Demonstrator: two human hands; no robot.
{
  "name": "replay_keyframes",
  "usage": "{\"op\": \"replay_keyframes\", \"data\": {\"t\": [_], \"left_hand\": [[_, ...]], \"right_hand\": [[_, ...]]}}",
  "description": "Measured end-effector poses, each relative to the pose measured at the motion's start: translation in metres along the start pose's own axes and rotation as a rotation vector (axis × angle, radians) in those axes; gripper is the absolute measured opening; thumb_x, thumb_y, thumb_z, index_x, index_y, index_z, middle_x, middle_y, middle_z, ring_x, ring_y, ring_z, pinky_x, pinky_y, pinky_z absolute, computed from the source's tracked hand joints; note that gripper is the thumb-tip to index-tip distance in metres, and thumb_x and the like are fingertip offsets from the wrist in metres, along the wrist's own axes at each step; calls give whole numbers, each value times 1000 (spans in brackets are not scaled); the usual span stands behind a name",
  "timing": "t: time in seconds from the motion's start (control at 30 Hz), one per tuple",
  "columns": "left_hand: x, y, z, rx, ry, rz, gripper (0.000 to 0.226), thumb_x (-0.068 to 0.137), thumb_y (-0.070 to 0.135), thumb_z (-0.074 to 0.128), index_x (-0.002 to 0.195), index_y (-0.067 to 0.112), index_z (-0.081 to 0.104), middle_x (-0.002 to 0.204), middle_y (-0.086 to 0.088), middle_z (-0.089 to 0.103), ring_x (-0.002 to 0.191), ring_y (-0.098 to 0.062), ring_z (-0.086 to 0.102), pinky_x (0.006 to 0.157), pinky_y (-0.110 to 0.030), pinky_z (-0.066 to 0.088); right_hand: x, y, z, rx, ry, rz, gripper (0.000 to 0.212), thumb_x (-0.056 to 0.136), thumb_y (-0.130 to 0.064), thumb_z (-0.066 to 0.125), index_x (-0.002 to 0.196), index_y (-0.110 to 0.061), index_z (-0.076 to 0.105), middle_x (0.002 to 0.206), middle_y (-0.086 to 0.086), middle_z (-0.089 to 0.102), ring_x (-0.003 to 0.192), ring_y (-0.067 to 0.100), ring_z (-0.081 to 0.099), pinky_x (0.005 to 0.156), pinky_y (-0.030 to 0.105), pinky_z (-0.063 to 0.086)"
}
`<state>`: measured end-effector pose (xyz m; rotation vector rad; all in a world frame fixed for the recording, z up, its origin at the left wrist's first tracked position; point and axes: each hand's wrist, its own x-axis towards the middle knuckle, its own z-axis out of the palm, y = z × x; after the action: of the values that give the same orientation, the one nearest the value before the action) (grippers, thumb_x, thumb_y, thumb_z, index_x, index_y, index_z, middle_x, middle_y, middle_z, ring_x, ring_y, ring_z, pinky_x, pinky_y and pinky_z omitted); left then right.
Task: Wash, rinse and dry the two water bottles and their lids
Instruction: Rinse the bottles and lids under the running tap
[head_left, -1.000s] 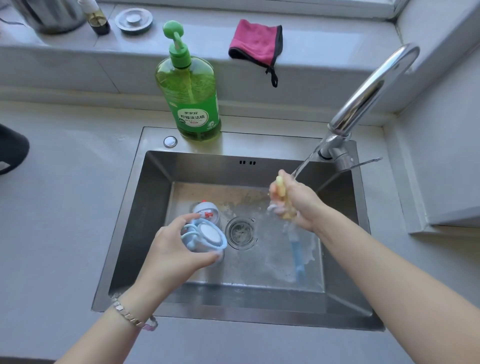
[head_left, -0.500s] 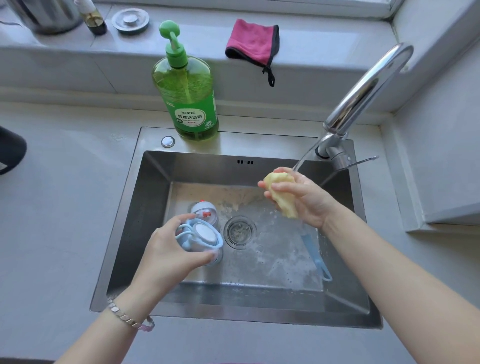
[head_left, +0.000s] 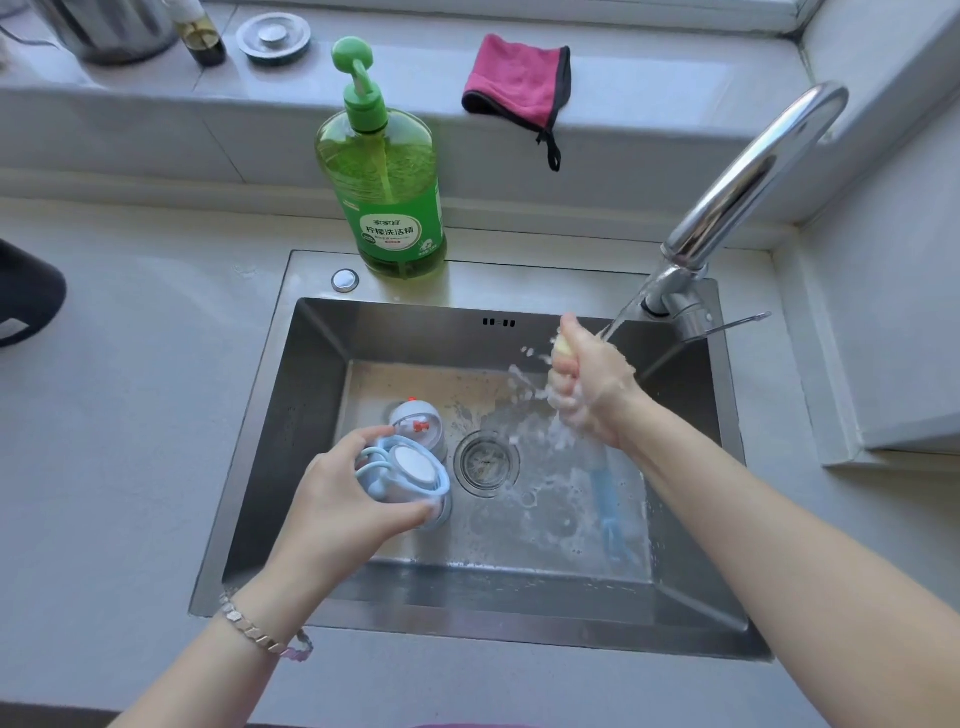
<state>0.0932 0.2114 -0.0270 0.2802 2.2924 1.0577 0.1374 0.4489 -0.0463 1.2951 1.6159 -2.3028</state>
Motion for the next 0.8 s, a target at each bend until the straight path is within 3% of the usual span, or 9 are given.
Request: {"op": "replay_keyframes", "data": {"t": [0.1, 0.17, 0.27, 0.33, 0.43, 0.57, 0.63, 0.7, 0.8], "left_hand": [[0, -2, -1, 6, 7, -12, 61, 50, 13, 88, 92, 43, 55, 98, 3, 63, 76, 3, 60, 59, -5, 41], [1, -4, -1, 10, 9, -19, 63, 50, 14, 88, 95, 43, 55, 101, 2, 63, 80, 0, 60, 60, -5, 40], [1, -4, 0, 22, 4, -14, 64, 51, 15, 88, 102, 37, 56, 101, 2, 63, 81, -1, 60, 58, -3, 40], [1, -3, 1, 24, 5, -8, 64, 51, 14, 88, 104, 34, 57, 101, 2, 63, 80, 1, 60, 57, -1, 41], [2, -2, 2, 26, 2, -11, 64, 52, 14, 87, 105, 33, 57, 103, 1, 63, 80, 2, 59, 56, 1, 39], [3, 2, 2, 23, 3, -8, 64, 51, 15, 88, 104, 34, 58, 103, 1, 63, 80, 2, 60, 56, 1, 39], [3, 3, 2, 18, 9, -4, 63, 51, 14, 87, 103, 34, 58, 102, 0, 63, 81, 1, 60, 57, 2, 40], [3, 3, 0, 17, 12, -2, 63, 50, 15, 87, 100, 38, 57, 103, 0, 63, 82, 1, 61, 58, 1, 40], [2, 3, -1, 19, 14, -4, 63, 50, 17, 88, 98, 41, 55, 104, 1, 62, 85, -1, 60, 62, -4, 40]], "right_hand": [[1, -3, -7, 87, -75, 5, 69, 97, -55, 21, 38, -20, 30, 38, -6, 25, 33, 9, 18, 39, 22, 10], [0, -5, -15, 198, -183, 25, 69, 97, -52, 13, 53, -11, 47, 47, 0, 35, 40, 12, 27, 45, 24, 21], [-7, -5, -25, 349, -285, 85, 42, 94, -25, 20, 100, -2, 56, 76, 9, 51, 60, 16, 47, 60, 29, 37], [-11, -2, -31, 326, -288, 68, 29, 94, -14, 27, 106, -7, 53, 92, 12, 60, 72, 19, 56, 66, 31, 45], [-11, 5, -35, 298, -245, 8, 19, 94, -20, 44, 100, -9, 58, 105, 9, 65, 86, 18, 65, 59, 26, 54], [-9, 6, -33, 331, -302, -6, 38, 61, -42, 82, 84, -16, 66, 77, 3, 65, 71, 16, 65, 63, 28, 54], [-9, 6, -29, 353, -312, 36, 28, 72, -35, 75, 86, -18, 58, 66, 0, 57, 66, 17, 62, 69, 39, 57], [-10, 4, -25, 356, -262, 67, 9, 86, -24, 58, 94, -20, 55, 67, 2, 51, 57, 16, 59, 56, 33, 56], [-13, 2, -20, 295, -262, 15, 15, 91, -20, 50, 104, -23, 56, 81, 5, 59, 47, 11, 53, 31, 13, 34]]}}
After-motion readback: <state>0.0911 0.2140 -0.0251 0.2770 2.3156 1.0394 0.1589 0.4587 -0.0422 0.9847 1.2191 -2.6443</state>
